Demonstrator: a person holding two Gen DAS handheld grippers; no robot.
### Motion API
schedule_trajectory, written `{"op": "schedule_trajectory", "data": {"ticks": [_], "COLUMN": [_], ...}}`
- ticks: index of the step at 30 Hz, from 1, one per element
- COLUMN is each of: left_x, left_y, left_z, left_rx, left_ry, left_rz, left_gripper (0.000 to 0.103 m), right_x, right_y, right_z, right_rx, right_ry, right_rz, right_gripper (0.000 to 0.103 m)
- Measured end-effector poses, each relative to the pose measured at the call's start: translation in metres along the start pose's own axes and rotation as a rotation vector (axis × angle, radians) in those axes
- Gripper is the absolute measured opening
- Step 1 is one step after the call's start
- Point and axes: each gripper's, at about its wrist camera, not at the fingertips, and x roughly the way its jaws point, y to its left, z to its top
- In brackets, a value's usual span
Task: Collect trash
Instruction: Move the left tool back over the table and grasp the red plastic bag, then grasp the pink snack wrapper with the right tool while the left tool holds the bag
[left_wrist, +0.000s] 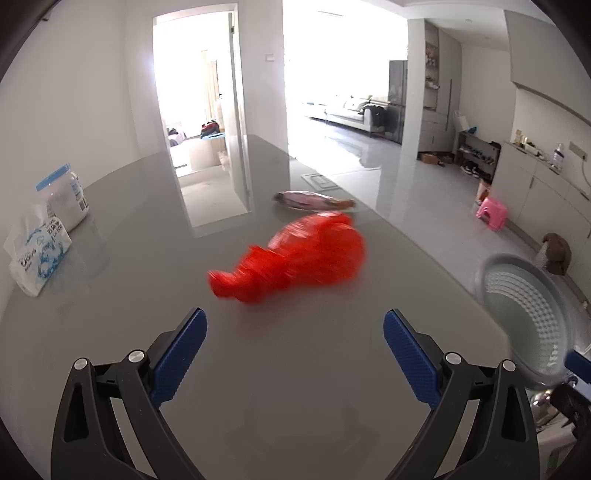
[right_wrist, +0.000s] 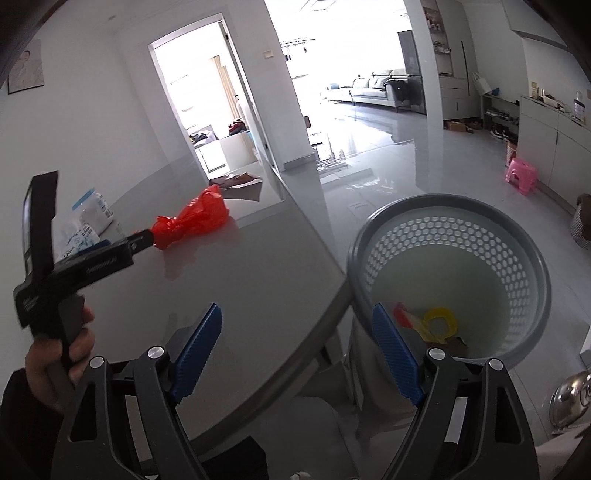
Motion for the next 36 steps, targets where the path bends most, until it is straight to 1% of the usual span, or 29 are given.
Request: {"op": "schedule_trajectory", "data": {"ticks": [3,6,11,17,19,20,21,22,24,27,29,33,36], "left_x": [0.019,0.037,0.073,0.102,0.107,0.108,0.11,0.113,0.119,0.121,0.121,0.115,0.105], "left_y": [0.016,0.022,0.023,0.021,0.019,0.018,0.019,0.02,0.025,0.03,0.032,0.036,0.04], "left_z": [0.015,0.025,0.034,0.034,0.034,0.035,0.036,0.036,0.036,0.034,0.033,0.03,0.026], "left_rx": [0.0,0.014,0.023,0.042,0.039,0.037,0.031,0.025,0.012,-0.011,-0.021,-0.037,-0.055], "left_ry": [-0.006,-0.001,0.059,0.131,0.153,0.162,0.17,0.179,0.21,0.222,0.226,0.206,0.173], "left_rz": [0.03,0.036,-0.008,-0.028,-0.037,-0.037,-0.044,-0.052,-0.071,-0.1,-0.114,-0.122,-0.106], "left_gripper": [0.095,0.095,0.095,0.095,0.092,0.087,0.077,0.073,0.059,0.049,0.039,0.036,0.036], "right_x": [0.005,0.012,0.014,0.013,0.016,0.017,0.019,0.022,0.026,0.033,0.035,0.039,0.041], "right_y": [0.008,0.015,0.014,0.006,0.003,0.003,0.003,0.003,0.006,0.01,0.015,0.024,0.032], "right_z": [0.003,0.006,0.008,0.009,0.01,0.011,0.011,0.012,0.012,0.014,0.014,0.017,0.021], "right_rx": [-0.012,-0.021,-0.017,0.014,0.028,0.032,0.034,0.036,0.034,0.021,0.019,0.014,0.006], "right_ry": [0.013,0.028,0.04,0.045,0.052,0.056,0.06,0.065,0.073,0.083,0.088,0.091,0.088], "right_rz": [0.015,0.02,0.02,0.016,0.019,0.021,0.023,0.025,0.029,0.031,0.039,0.056,0.061], "right_gripper": [0.08,0.08,0.08,0.08,0.08,0.08,0.08,0.08,0.08,0.08,0.08,0.08,0.08]}}
